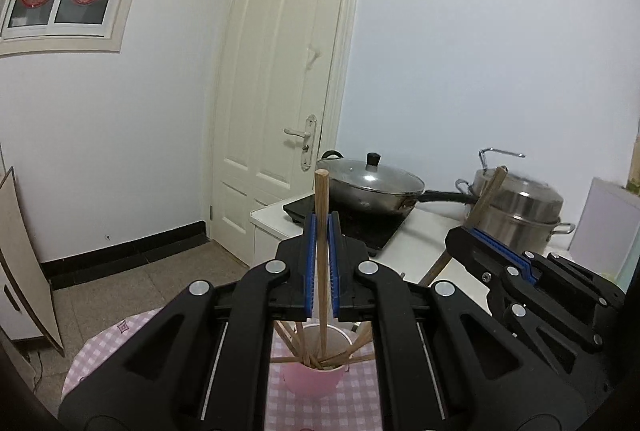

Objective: Organize utensils
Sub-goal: 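Lower the chopsticks into the pink cup with both tools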

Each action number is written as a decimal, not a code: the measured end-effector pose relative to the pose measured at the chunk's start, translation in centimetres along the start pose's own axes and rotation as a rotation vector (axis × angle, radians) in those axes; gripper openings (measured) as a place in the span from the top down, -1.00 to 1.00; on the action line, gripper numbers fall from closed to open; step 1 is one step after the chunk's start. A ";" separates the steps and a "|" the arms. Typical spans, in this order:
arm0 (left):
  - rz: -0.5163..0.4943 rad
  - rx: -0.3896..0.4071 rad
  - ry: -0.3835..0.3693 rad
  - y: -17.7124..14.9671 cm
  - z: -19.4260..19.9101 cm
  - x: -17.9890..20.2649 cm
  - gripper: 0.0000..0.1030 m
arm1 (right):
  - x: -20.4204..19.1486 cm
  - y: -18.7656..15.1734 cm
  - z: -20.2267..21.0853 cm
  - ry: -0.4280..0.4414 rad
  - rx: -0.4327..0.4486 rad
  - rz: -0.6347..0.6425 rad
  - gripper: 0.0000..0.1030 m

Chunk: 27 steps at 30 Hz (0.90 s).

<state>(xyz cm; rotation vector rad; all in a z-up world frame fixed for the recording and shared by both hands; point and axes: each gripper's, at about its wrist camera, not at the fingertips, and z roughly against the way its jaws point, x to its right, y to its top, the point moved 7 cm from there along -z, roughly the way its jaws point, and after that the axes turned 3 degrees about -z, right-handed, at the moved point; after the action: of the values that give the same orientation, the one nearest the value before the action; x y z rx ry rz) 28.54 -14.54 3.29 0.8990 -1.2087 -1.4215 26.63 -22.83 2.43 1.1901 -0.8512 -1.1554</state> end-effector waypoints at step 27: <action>-0.011 -0.171 -0.001 -7.2 -3.2 -1.3 0.87 | 0.5 -6.8 -4.2 0.013 -0.221 0.026 0.91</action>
<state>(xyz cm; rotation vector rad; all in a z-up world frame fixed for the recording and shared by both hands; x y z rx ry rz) 30.19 -14.11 -4.48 0.7879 -1.0665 -1.5095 29.21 -22.14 -5.05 1.0015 -0.7069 -1.1866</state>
